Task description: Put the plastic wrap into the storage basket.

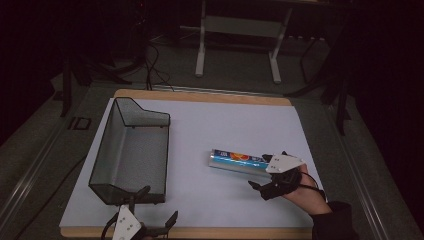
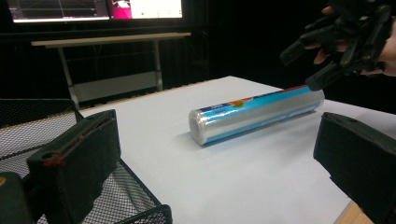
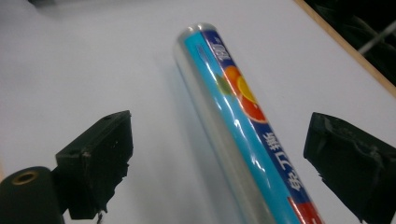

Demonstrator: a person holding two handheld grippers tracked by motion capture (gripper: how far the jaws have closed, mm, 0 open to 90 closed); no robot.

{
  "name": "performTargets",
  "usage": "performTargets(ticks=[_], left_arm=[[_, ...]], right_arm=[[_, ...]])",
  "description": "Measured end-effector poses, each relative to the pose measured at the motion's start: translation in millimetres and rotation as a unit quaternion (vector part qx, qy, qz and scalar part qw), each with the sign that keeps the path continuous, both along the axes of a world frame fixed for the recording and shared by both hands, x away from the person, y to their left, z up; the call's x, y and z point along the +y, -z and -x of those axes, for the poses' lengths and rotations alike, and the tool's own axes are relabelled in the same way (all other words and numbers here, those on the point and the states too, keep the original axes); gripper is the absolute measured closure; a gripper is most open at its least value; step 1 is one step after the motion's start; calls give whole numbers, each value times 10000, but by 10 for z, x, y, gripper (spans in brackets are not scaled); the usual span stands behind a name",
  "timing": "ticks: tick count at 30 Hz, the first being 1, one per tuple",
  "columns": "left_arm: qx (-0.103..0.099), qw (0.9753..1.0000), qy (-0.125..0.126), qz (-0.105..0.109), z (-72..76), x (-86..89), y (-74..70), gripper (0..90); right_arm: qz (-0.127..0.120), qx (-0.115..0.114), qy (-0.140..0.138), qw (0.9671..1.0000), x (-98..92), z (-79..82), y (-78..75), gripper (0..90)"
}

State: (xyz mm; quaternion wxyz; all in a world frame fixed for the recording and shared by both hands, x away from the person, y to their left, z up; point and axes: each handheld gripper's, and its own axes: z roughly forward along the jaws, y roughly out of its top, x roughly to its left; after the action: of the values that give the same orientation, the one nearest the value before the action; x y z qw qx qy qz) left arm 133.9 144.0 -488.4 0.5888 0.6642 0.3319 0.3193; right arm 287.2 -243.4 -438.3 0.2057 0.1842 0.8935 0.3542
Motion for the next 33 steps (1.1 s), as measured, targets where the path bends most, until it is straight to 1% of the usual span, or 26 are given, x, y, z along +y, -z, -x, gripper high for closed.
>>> performTargets(ticks=[1, 2, 3, 5, 6, 7, 8, 10, 12, 13, 14, 16, 18, 19, 20, 21, 22, 24, 25, 26, 27, 28, 29, 30, 32, 33], left_arm=[[-1, 10000, 1, -6, 0, 0, 0, 11], [-1, 10000, 5, -4, 1, 0, 0, 11], [-4, 10000, 3, -7, 3, 0, 0, 11], [-5, 10000, -3, -17, 5, 1, -1, 11], [-7, 10000, 0, -15, 6, 2, -1, 11], [-5, 10000, 2, -19, 5, 1, 0, 11], [-2, 10000, 1, -24, 3, 1, 1, 11], [5, 10000, 6, -25, -1, 0, 3, 11], [8, 10000, 1, -34, -3, -2, 4, 11], [12, 10000, 10, -38, -4, -2, 5, 11], [11, 10000, 11, -42, -4, -3, 5, 11], [20, 10000, 11, -53, -4, -5, 6, 12], [9, 10000, 5, -66, -3, -6, 7, 11], [8, 10000, 7, -70, -3, -7, 7, 11], [9, 10000, 15, -70, -3, -6, 7, 12], [10, 10000, 14, -71, -3, -6, 7, 11], [12, 10000, 10, -83, -3, -6, 7, 11], [15, 10000, 11, -94, -3, -5, 7, 12], [15, 10000, 11, -94, -3, -5, 7, 12], [26, 10000, 15, -91, -2, -4, 8, 11], [30, 10000, 17, -92, -3, -4, 8, 11], [30, 10000, 18, -91, -3, -4, 9, 11], [30, 10000, 21, -89, -3, -5, 10, 11], [31, 10000, 20, -92, -3, -5, 10, 11], [30, 9999, 25, -106, -5, -6, 11, 12], [39, 9999, 28, -113, -7, -7, 12, 11]], right_arm=[[32, -27, 14, 10000, 4, -21, 10, 83], [33, 45, -26, 10000, 5, -46, 19, 83], [52, 5, 16, 10000, 9, -67, 30, 84], [82, 75, 24, 9999, 13, -123, 61, 86], [115, 71, 54, 9999, 15, -152, 76, 86], [155, 154, 62, 9997, 17, -186, 92, 86], [188, 139, 122, 9997, 21, -211, 106, 86], [269, 265, 117, 9992, 29, -274, 130, 86], [290, 285, 101, 9991, 34, -300, 138, 86], [325, 404, 73, 9986, 40, -332, 147, 86], [442, 445, 97, 9980, 58, -382, 159, 85], [493, 535, 120, 9973, 74, -427, 163, 85], [638, 714, 136, 9953, 102, -493, 171, 84], [695, 684, 145, 9951, 116, -513, 177, 85], [737, 741, 131, 9944, 130, -529, 186, 85], [829, 724, 107, 9939, 141, -544, 194, 85], [969, 620, 121, 9933, 163, -547, 205, 86], [1018, 605, 144, 9929, 178, -551, 211, 86], [1040, 606, 206, 9925, 188, -563, 207, 86], [1246, 432, 112, 9912, 219, -586, 201, 157], [1312, 466, -52, 9902, 227, -612, 196, 187], [1282, 560, -383, 9894, 226, -659, 195, 183], [1216, 703, -619, 9882, 230, -707, 197, 187], [1275, 895, -567, 9862, 241, -742, 193, 187], [1618, 1026, -451, 9804, 280, -792, 188, 203], [1659, 1129, -438, 9787, 295, -814, 184, 204]])
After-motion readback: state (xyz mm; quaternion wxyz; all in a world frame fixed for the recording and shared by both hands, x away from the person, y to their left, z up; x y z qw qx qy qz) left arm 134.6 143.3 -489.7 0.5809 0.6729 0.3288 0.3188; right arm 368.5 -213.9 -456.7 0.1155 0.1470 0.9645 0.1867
